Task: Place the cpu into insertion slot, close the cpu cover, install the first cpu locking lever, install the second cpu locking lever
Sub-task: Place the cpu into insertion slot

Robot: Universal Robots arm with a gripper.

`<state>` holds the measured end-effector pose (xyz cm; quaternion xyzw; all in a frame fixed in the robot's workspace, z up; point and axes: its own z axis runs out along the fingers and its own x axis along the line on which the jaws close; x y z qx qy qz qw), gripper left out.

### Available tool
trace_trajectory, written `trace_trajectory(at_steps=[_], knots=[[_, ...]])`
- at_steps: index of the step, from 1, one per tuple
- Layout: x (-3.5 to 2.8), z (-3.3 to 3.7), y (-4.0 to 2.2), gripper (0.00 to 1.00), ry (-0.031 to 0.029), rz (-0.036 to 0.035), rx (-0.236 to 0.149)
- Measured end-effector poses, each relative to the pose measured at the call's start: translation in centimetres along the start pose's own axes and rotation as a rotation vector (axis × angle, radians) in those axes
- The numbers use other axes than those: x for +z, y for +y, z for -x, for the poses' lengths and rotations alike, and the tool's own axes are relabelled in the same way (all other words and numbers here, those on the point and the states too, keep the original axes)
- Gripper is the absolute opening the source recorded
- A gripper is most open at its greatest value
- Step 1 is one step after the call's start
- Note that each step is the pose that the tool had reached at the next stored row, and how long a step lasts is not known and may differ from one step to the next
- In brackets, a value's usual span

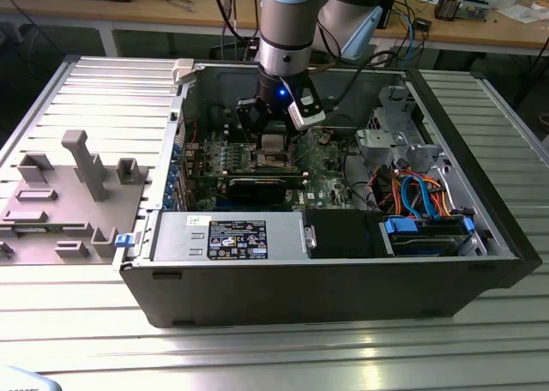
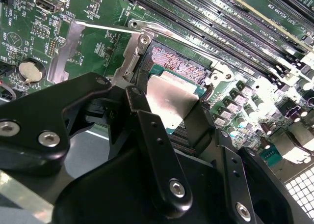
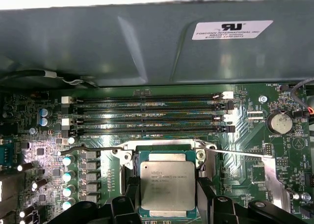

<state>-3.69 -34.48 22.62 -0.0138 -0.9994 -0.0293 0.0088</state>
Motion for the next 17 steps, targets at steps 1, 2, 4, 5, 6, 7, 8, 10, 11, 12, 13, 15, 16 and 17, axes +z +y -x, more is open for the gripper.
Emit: trace_trajectory(at_steps=[1,2,4,5,6,7,8,10,11,12,13,15,16,17], knots=[[0.00,0.00,0.00,0.54,-0.0002,-0.0074,0.001],[-0.01,0.02,0.00,0.54,-0.0008,-0.0267,0.001],[-0.01,0.04,0.00,0.54,-0.0013,-0.0461,0.001],[-0.01,0.05,-0.01,0.54,-0.0012,-0.0471,0.001],[-0.01,0.05,-0.01,0.54,-0.0013,-0.0472,0.001],[-0.01,0.04,0.00,0.54,-0.0013,-0.0473,0.001],[-0.01,0.04,0.00,0.54,-0.0014,-0.0473,0.005],[-0.01,0.05,0.00,0.54,-0.0019,-0.0469,0.019],[-0.01,0.05,0.00,0.54,-0.0021,-0.0468,0.026],[-0.01,0.05,0.00,0.54,-0.0025,-0.0466,0.037],[-0.01,0.05,0.00,0.54,-0.0028,-0.0465,0.047],[-0.01,0.05,0.00,0.54,-0.0032,-0.0463,0.058],[0.00,0.05,0.00,0.54,-0.0034,-0.0462,0.061],[0.00,0.05,0.00,0.54,-0.0036,-0.0461,0.067]])
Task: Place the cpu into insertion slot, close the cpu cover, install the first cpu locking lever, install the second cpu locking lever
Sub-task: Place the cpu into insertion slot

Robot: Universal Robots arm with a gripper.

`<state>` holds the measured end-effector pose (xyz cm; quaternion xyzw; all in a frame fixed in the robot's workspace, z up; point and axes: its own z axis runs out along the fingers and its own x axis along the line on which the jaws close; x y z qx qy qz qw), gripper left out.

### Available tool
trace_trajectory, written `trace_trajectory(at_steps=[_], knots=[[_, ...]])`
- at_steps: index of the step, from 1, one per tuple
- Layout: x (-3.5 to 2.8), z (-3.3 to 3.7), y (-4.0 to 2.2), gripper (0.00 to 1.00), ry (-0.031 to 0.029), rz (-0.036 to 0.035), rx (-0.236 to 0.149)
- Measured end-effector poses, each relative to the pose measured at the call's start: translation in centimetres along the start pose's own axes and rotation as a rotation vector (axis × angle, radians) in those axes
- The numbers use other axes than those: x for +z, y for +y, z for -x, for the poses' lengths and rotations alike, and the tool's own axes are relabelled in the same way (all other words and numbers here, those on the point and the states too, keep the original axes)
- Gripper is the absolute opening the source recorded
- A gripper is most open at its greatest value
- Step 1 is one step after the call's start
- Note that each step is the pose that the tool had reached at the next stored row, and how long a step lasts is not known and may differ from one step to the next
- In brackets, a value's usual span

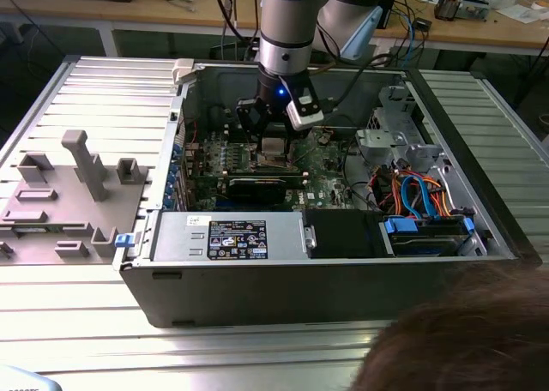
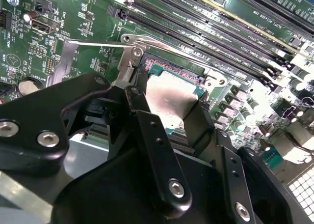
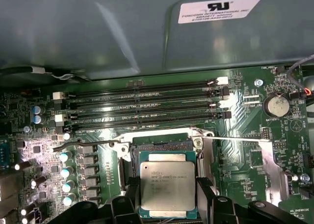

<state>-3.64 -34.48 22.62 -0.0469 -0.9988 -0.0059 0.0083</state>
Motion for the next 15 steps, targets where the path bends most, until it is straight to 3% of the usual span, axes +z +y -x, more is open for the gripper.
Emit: trace_trajectory(at_steps=[15], knots=[[0.03,0.00,0.00,0.54,-0.0005,-0.0003,0.043]])
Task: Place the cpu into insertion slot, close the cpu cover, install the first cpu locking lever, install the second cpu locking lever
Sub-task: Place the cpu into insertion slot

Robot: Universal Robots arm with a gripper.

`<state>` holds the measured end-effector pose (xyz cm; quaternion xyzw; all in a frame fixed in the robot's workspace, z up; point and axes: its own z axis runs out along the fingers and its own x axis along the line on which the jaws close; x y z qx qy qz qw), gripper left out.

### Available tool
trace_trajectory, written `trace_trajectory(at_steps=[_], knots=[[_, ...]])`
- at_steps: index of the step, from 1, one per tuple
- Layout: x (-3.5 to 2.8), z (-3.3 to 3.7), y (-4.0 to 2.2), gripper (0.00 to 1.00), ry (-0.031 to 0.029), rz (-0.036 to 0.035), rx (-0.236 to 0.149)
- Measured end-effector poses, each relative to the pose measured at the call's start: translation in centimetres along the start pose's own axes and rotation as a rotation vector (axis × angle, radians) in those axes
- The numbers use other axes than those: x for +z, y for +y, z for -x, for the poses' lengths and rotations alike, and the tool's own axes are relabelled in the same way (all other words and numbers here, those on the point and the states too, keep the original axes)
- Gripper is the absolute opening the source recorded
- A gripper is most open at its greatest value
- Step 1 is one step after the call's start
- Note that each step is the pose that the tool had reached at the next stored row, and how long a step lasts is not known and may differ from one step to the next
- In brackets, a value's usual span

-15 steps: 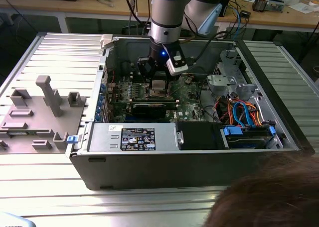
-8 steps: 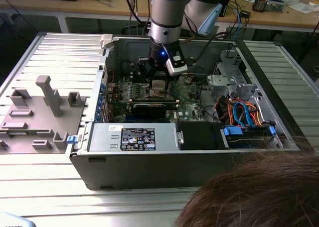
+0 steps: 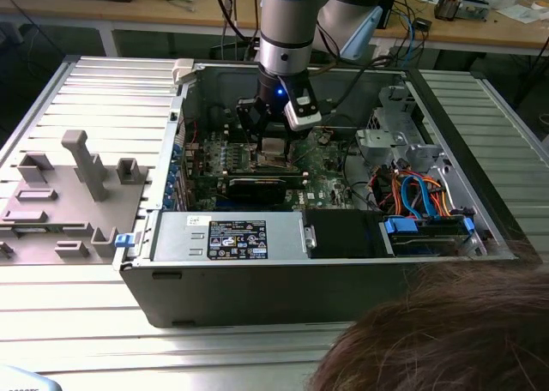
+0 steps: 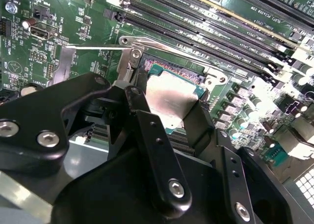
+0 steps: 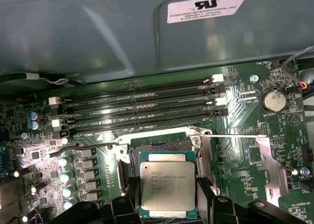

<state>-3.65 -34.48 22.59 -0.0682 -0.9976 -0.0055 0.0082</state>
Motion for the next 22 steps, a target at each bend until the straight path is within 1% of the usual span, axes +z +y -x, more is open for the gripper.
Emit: trace_trajectory(at_steps=[22], knots=[[0.06,0.00,0.00,0.54,-0.0006,-0.0008,0.040]])
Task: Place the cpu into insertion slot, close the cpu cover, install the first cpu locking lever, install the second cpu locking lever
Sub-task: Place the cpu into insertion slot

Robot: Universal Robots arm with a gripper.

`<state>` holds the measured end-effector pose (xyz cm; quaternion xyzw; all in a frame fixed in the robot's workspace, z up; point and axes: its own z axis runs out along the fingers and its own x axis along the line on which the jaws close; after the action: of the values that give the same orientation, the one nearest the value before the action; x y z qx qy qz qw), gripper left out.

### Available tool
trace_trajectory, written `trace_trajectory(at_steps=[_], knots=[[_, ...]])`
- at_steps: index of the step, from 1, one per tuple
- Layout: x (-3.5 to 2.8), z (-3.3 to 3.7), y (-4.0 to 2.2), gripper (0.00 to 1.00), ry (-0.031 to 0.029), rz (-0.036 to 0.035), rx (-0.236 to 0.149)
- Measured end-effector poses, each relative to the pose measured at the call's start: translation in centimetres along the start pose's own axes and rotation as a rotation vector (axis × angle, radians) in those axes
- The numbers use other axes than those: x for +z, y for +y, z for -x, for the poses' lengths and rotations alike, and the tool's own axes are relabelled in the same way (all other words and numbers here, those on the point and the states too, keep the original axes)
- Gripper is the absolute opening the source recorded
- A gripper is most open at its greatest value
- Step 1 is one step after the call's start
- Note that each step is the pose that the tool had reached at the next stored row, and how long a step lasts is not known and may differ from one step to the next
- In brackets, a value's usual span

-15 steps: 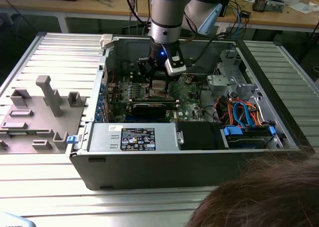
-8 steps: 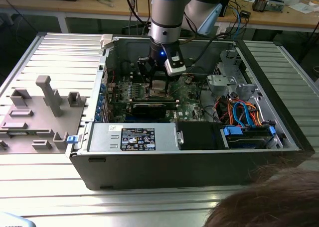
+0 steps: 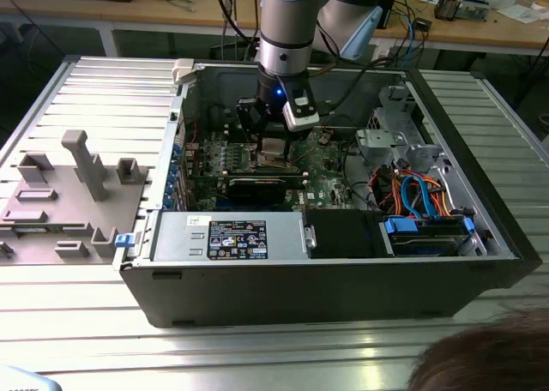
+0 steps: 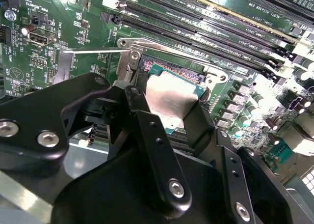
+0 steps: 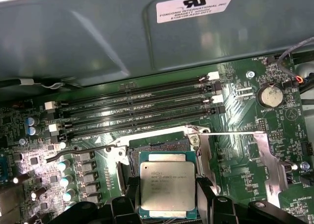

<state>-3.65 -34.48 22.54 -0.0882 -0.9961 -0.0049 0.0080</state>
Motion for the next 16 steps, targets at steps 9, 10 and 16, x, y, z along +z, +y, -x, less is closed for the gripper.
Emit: trace_trajectory(at_steps=[9,10,16], knots=[[0.02,0.00,0.00,0.54,-0.0003,-0.0008,0.016],[0.03,0.00,0.00,0.54,-0.0004,-0.0011,0.017],[0.04,0.00,0.00,0.54,-0.0009,-0.0036,0.024]])
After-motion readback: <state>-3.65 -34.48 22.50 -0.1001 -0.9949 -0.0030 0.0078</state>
